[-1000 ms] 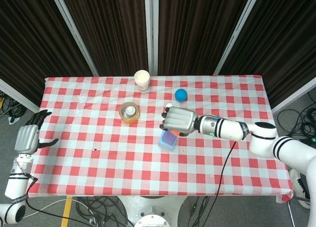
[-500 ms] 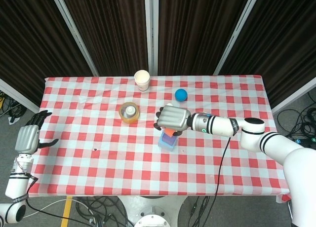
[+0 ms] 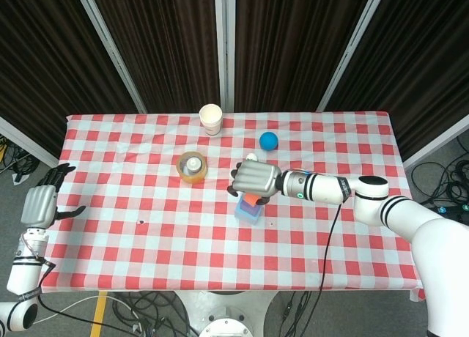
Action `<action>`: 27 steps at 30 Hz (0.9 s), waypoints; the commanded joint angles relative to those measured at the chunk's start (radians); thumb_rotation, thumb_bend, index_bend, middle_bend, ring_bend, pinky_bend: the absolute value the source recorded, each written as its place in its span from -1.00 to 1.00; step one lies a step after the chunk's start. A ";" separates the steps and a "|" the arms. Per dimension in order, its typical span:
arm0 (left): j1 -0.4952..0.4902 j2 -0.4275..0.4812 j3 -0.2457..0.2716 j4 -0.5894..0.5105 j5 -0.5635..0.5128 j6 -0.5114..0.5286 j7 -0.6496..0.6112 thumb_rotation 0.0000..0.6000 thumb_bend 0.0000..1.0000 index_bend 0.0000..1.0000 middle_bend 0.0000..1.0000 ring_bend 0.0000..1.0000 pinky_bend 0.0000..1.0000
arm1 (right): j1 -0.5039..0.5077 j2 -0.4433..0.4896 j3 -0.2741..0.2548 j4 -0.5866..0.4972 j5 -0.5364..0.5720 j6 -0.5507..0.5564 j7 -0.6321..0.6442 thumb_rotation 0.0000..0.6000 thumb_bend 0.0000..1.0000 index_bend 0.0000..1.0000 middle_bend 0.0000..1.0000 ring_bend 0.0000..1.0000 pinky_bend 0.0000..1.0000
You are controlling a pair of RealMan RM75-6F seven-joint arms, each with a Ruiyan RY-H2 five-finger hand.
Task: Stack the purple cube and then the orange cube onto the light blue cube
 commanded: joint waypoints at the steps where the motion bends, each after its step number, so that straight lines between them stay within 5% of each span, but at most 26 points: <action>1: 0.000 0.000 -0.001 0.001 -0.001 0.000 0.001 1.00 -0.79 -0.52 -0.52 -0.67 -0.43 | 0.009 0.010 -0.010 -0.004 -0.006 0.002 0.004 1.00 -0.69 -0.23 0.02 -0.44 -0.33; 27: -0.002 -0.010 -0.002 0.027 -0.008 -0.016 -0.006 1.00 -0.78 -0.52 -0.52 -0.67 -0.43 | 0.037 -0.041 -0.055 0.057 0.004 0.018 0.054 1.00 -0.68 -0.24 0.01 -0.44 -0.33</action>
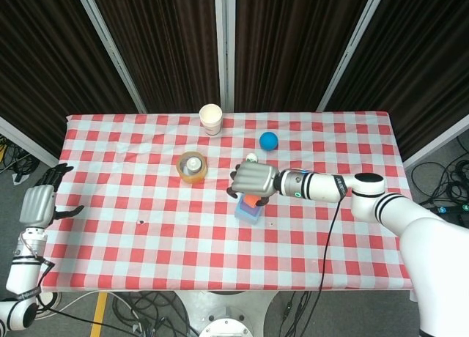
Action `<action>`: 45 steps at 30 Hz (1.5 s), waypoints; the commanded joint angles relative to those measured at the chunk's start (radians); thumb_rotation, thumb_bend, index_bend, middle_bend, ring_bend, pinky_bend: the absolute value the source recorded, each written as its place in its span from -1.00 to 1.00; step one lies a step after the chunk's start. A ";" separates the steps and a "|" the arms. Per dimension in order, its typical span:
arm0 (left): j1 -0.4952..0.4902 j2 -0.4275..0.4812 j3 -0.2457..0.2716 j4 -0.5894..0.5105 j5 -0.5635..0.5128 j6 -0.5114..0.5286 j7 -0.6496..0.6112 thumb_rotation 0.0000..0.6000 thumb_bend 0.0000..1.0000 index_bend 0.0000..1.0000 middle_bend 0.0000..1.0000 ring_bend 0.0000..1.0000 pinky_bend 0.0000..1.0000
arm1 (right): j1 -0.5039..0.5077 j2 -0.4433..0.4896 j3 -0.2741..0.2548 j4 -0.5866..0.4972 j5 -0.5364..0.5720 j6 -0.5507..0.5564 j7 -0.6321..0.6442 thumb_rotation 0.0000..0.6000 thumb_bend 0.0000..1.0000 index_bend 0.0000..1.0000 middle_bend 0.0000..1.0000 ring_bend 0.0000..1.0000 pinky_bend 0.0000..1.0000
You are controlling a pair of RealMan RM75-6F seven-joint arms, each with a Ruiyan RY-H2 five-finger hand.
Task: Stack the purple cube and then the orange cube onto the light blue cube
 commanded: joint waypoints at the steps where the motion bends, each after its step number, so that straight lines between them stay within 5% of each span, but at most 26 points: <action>1: 0.000 -0.001 0.000 0.002 -0.001 -0.001 -0.002 1.00 -0.78 -0.52 -0.52 -0.67 -0.43 | 0.003 -0.003 -0.003 0.006 0.001 0.001 0.002 1.00 -0.68 -0.24 0.01 -0.44 -0.33; 13: 0.000 -0.002 -0.001 0.006 0.000 -0.002 -0.007 1.00 -0.78 -0.52 -0.52 -0.67 -0.43 | 0.016 -0.007 -0.020 0.010 0.000 -0.001 -0.001 1.00 -0.77 -0.33 -0.14 -0.49 -0.33; 20: 0.000 -0.002 0.000 0.006 0.002 -0.001 -0.007 1.00 -0.78 -0.52 -0.52 -0.67 -0.42 | 0.022 0.012 -0.024 0.000 0.001 0.012 -0.006 1.00 -0.99 -0.50 -0.30 -0.63 -0.33; 29: -0.001 0.000 0.002 -0.002 0.007 0.005 0.004 1.00 -0.78 -0.52 -0.52 -0.67 -0.43 | -0.008 0.172 -0.006 -0.150 0.047 0.038 -0.123 1.00 -1.00 -0.72 -0.40 -0.76 -0.33; 32: -0.001 0.004 0.001 -0.010 0.012 0.013 0.007 1.00 -0.78 -0.52 -0.52 -0.67 -0.43 | -0.094 0.255 0.063 -0.240 0.192 0.045 -0.288 1.00 -1.00 -0.79 -0.48 -0.82 -0.34; 35: -0.001 0.010 0.000 -0.021 0.017 0.024 0.010 1.00 -0.78 -0.52 -0.52 -0.67 -0.43 | -0.268 0.308 0.172 -0.371 0.493 0.103 -0.691 1.00 -0.98 -0.80 -0.54 -0.83 -0.36; 38: 0.000 0.015 0.000 -0.034 0.023 0.036 0.016 1.00 -0.78 -0.52 -0.52 -0.67 -0.43 | -0.441 0.300 0.219 -0.557 0.795 0.261 -1.026 1.00 -0.92 -0.80 -0.59 -0.85 -0.41; 41: -0.002 0.019 0.004 -0.046 0.034 0.046 0.030 1.00 -0.78 -0.52 -0.52 -0.67 -0.43 | -0.556 0.278 0.211 -0.698 0.970 0.360 -1.159 1.00 -0.90 -0.83 -0.62 -0.88 -0.44; 45: -0.004 0.021 0.012 -0.055 0.056 0.071 0.072 1.00 -0.78 -0.52 -0.52 -0.67 -0.43 | -0.678 0.214 0.190 -0.736 1.017 0.468 -1.188 1.00 -0.90 -0.86 -0.64 -0.91 -0.53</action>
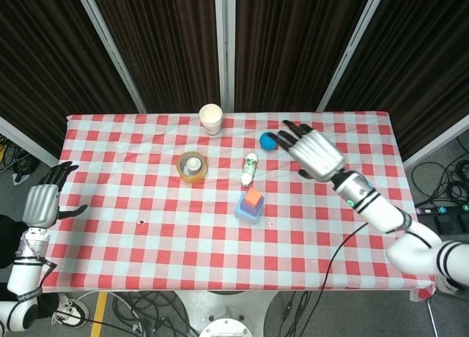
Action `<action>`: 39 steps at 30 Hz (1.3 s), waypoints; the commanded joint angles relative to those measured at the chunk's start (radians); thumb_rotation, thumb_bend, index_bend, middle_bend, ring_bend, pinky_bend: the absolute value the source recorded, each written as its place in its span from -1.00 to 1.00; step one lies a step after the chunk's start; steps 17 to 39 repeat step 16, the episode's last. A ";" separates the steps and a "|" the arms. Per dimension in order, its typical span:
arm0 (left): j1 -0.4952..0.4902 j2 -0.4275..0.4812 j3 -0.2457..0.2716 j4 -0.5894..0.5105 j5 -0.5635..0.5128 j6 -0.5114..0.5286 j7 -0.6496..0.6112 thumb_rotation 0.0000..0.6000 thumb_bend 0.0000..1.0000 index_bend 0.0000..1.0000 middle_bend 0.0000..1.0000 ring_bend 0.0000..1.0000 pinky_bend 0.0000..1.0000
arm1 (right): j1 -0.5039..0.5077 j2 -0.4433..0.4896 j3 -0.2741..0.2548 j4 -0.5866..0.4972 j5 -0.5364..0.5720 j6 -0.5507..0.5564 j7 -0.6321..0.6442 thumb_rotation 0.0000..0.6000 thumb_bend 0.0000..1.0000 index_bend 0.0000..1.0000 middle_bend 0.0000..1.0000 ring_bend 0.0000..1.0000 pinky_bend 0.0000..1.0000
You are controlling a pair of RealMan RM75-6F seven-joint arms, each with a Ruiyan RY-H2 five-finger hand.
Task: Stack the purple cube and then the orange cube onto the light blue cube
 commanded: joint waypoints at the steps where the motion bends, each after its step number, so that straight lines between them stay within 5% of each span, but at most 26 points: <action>1: -0.001 0.003 0.007 -0.012 0.018 0.022 0.031 1.00 -0.78 -0.52 -0.52 -0.67 -0.43 | -0.314 -0.067 0.037 -0.197 0.248 0.259 -0.227 1.00 -0.90 -0.86 -0.64 -0.91 -0.55; 13: 0.000 0.011 0.013 -0.029 0.028 0.043 0.087 1.00 -0.78 -0.50 -0.52 -0.67 -0.43 | -0.495 -0.260 0.039 -0.019 0.164 0.310 -0.172 1.00 -0.83 -0.88 -0.70 -1.00 -0.73; 39: 0.000 0.010 0.014 -0.026 0.026 0.042 0.095 1.00 -0.78 -0.50 -0.52 -0.67 -0.43 | -0.507 -0.272 0.053 -0.006 0.148 0.297 -0.169 1.00 -0.83 -0.89 -0.70 -1.00 -0.73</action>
